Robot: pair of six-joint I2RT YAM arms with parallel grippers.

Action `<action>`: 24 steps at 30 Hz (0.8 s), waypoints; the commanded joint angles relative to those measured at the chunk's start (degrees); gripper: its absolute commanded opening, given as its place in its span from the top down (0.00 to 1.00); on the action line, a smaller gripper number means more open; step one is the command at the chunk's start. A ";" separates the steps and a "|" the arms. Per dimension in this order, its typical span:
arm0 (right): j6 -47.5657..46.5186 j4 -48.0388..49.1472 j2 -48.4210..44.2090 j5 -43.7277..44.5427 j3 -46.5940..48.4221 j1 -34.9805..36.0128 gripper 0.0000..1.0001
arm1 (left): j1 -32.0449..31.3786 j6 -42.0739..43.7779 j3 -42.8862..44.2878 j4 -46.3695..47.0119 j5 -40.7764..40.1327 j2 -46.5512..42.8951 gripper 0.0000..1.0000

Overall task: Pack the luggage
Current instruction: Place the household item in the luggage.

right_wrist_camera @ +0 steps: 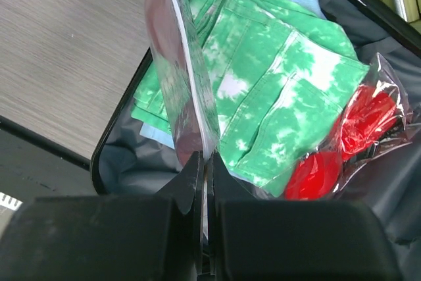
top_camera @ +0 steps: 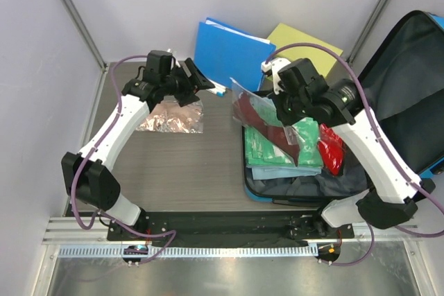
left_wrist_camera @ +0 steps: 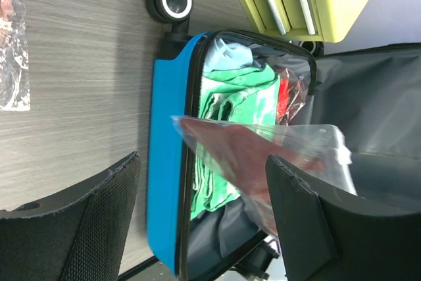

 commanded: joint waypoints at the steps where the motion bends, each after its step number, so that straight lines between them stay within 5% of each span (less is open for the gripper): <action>1: 0.49 -6.24 -6.44 1.96 1.66 0.11 0.99 | 0.34 3.30 -0.17 3.73 3.00 0.17 0.22; 6: -0.04 -5.72 -10.64 -4.45 -3.34 0.20 0.99 | 0.17 4.71 -0.52 5.75 5.20 2.28 0.21; 12: -1.97 -2.30 -13.91 7.12 -11.93 -0.24 0.99 | 0.08 8.75 -0.35 7.24 7.84 6.31 0.19; 20: -6.28 14.75 -9.00 11.54 -24.36 -18.24 0.99 | -3.35 14.19 3.95 7.51 11.44 12.21 0.19; 24: -8.65 21.78 -4.69 10.92 -25.85 -19.57 0.98 | -5.72 15.69 5.36 7.42 11.97 14.14 0.18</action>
